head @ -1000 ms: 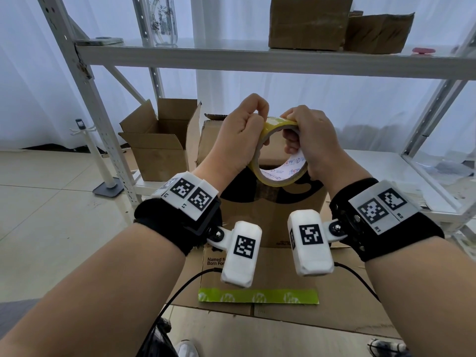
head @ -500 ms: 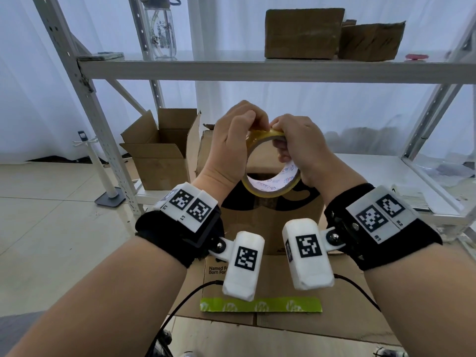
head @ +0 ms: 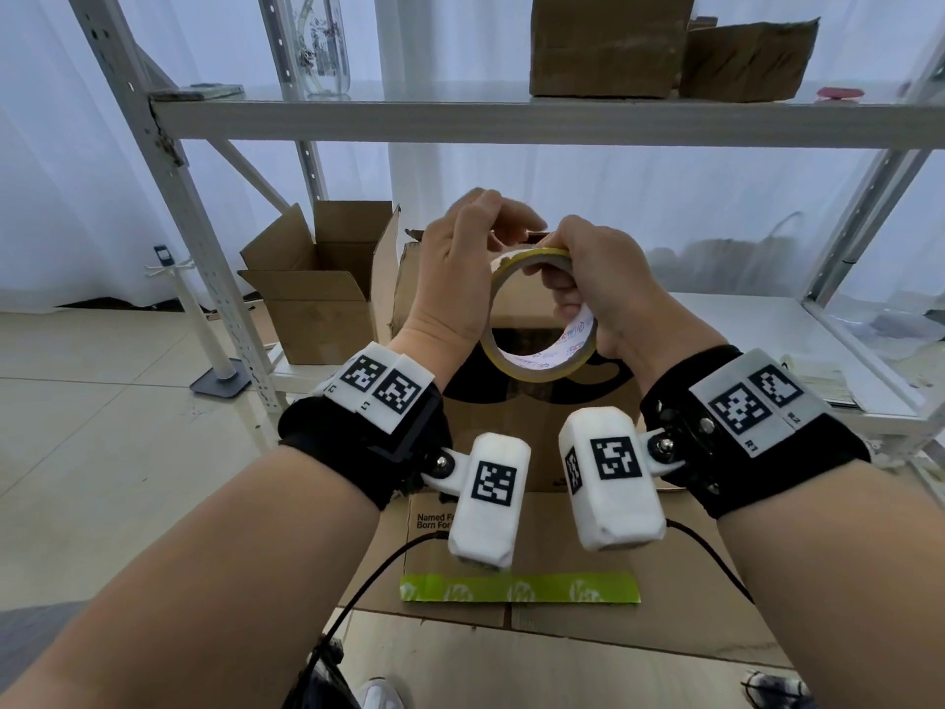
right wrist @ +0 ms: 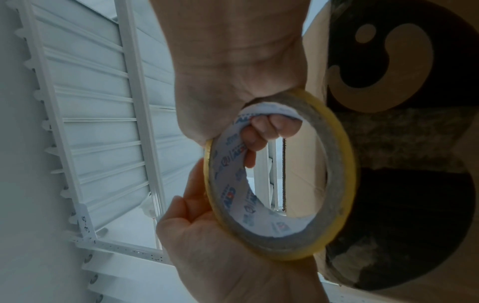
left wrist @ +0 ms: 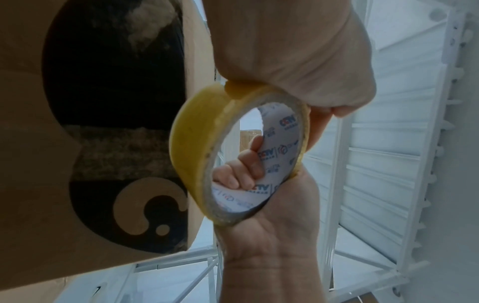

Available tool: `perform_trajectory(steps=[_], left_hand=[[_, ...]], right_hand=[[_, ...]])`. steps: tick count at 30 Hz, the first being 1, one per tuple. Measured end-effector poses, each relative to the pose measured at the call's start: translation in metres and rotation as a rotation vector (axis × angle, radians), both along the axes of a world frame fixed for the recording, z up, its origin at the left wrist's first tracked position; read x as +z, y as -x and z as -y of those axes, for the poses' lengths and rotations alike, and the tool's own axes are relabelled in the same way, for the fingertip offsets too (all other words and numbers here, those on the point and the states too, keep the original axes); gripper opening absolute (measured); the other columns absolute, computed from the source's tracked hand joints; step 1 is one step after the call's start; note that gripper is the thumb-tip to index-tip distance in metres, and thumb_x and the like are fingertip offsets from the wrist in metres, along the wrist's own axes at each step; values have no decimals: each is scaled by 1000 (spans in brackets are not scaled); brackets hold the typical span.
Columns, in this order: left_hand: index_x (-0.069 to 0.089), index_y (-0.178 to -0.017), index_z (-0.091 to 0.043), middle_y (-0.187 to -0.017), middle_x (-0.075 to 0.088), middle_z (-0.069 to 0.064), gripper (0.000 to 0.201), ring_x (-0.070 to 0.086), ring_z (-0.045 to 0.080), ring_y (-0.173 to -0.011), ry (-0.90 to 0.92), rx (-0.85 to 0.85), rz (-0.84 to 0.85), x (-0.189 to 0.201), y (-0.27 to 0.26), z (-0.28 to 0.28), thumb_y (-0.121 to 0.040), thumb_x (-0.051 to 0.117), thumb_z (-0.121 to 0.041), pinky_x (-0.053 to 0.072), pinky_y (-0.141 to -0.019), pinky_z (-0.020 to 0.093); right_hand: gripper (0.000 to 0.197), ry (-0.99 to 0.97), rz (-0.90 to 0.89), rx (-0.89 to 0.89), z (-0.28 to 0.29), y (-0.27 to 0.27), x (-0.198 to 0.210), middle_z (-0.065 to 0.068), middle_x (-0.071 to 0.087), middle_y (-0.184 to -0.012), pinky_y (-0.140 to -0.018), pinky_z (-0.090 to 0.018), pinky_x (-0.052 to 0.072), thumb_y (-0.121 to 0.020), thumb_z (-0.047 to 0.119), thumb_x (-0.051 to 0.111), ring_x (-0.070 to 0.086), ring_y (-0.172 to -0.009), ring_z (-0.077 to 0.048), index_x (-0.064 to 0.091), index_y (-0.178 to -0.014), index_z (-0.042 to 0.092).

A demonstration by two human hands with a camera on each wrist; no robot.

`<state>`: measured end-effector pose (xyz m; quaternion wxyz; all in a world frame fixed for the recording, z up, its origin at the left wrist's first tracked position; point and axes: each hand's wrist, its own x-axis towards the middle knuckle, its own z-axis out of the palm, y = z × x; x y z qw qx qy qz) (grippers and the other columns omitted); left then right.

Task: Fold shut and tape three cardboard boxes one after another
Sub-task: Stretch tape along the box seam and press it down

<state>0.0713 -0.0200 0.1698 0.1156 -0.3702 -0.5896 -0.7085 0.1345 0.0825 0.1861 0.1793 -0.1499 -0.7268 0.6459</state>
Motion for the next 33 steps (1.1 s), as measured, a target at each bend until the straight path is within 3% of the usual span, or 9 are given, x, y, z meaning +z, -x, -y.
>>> perform_trajectory(steps=[5, 9, 16, 23, 28, 33], left_hand=[[58, -56, -12, -54, 57, -8, 51, 51, 3, -57, -1, -9, 72, 0, -1, -1, -100, 32, -11, 43, -62, 14], [47, -52, -10, -46, 44, -7, 46, 41, 7, -49, -22, 27, 108, 0, -5, -2, -94, 37, -24, 38, -55, 16], [61, -59, -12, -58, 61, -7, 49, 56, 7, -62, 13, -86, 85, 2, -3, 2, -99, 33, -17, 47, -68, 19], [56, -53, -13, -53, 55, -8, 52, 50, 6, -57, 19, 14, 122, 0, -2, 2, -100, 35, -15, 45, -63, 18], [41, -43, -16, -49, 44, -2, 52, 47, 5, -57, -40, 5, 123, -2, -3, -1, -94, 40, -12, 41, -61, 15], [38, -48, -12, -45, 36, -6, 48, 35, 9, -48, -2, 21, 140, -4, -3, -2, -96, 40, -17, 35, -52, 18]], right_hand=[[33, 34, 47, 14, 0, 2, -3, 4, 36, -43, -42, -23, 25, -87, 19, 40, 25, -40, -10, 62, -65, 5], [34, 35, 52, -4, -1, 2, -1, 4, 37, -42, -43, -23, 25, -86, 18, 41, 25, -40, -10, 61, -61, 5], [34, 62, 48, 12, 0, 2, -2, 4, 36, -43, -41, -22, 25, -86, 18, 42, 24, -40, -10, 62, -63, 5], [33, 114, 61, 23, 1, 5, -7, 4, 35, -44, -41, -21, 24, -86, 17, 42, 23, -40, -10, 61, -62, 5], [31, 109, 69, 17, 0, 6, -8, 2, 35, -45, -42, -22, 22, -83, 15, 42, 22, -41, -10, 61, -62, 3], [32, 142, 63, 18, -2, 6, -9, 2, 34, -46, -42, -21, 22, -84, 15, 42, 21, -41, -10, 60, -60, 4]])
